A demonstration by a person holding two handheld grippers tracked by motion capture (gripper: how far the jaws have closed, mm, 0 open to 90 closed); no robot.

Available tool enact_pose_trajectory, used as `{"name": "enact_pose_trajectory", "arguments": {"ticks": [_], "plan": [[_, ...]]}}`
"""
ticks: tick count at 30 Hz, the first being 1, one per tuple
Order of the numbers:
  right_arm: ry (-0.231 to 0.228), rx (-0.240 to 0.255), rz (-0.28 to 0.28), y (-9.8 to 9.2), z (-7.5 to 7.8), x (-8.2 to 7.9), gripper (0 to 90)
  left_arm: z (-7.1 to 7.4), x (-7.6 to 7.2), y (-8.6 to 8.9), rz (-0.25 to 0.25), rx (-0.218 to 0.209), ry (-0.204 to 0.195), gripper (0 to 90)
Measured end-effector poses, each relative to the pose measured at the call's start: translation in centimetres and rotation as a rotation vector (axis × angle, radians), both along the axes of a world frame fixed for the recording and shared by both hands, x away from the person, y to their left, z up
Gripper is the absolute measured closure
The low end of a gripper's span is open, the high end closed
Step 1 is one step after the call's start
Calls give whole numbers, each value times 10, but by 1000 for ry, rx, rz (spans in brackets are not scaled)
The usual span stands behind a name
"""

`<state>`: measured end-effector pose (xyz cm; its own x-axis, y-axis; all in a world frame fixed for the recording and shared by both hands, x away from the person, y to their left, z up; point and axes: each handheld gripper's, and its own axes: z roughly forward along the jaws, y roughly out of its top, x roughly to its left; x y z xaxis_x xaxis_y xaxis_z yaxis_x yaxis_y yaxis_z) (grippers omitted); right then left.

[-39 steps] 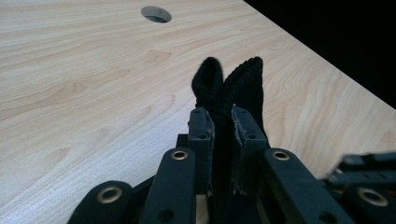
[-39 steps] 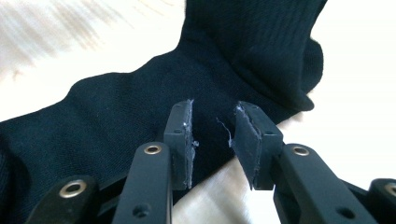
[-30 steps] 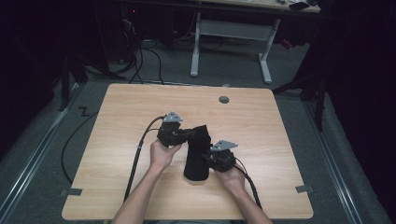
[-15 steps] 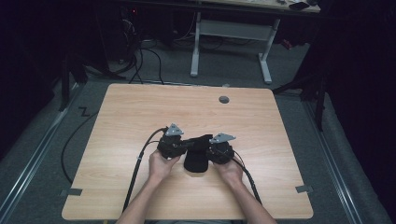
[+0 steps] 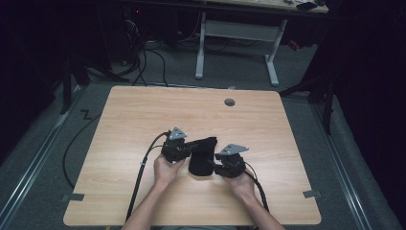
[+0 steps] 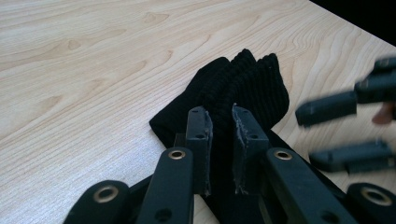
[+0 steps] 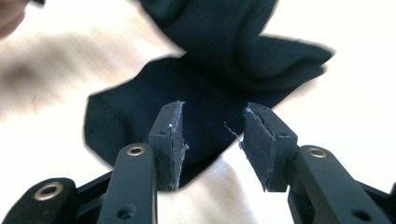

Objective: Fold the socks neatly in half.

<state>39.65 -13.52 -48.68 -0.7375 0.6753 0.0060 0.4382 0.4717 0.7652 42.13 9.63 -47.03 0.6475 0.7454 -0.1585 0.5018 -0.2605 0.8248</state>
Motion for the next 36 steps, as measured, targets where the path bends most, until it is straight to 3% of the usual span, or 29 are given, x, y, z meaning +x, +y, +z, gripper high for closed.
{"name": "enact_pose_trajectory", "arguments": {"ticks": [5,6,15,17,21,26,32,36], "plan": [[31,-39,9,9,-17,0,598,-1,-1,-1,1,5,-3,786],[30,-15,3,8,-19,2,606,-1,-2,-2,7,5,-4,783],[0,-21,-30,14,-20,14,621,2,-11,-4,14,35,-30,762],[-8,-19,-35,15,-21,14,626,1,-16,-5,9,30,-20,753],[-4,-16,-38,15,-21,14,627,-13,-19,-10,1,75,10,743],[-4,-20,-38,16,-20,14,627,-27,-13,-13,9,117,18,736],[-9,-17,-49,17,-21,19,626,-27,3,-16,16,139,9,707],[4,-31,-60,18,-19,28,626,-25,5,-14,35,144,19,647]]}}
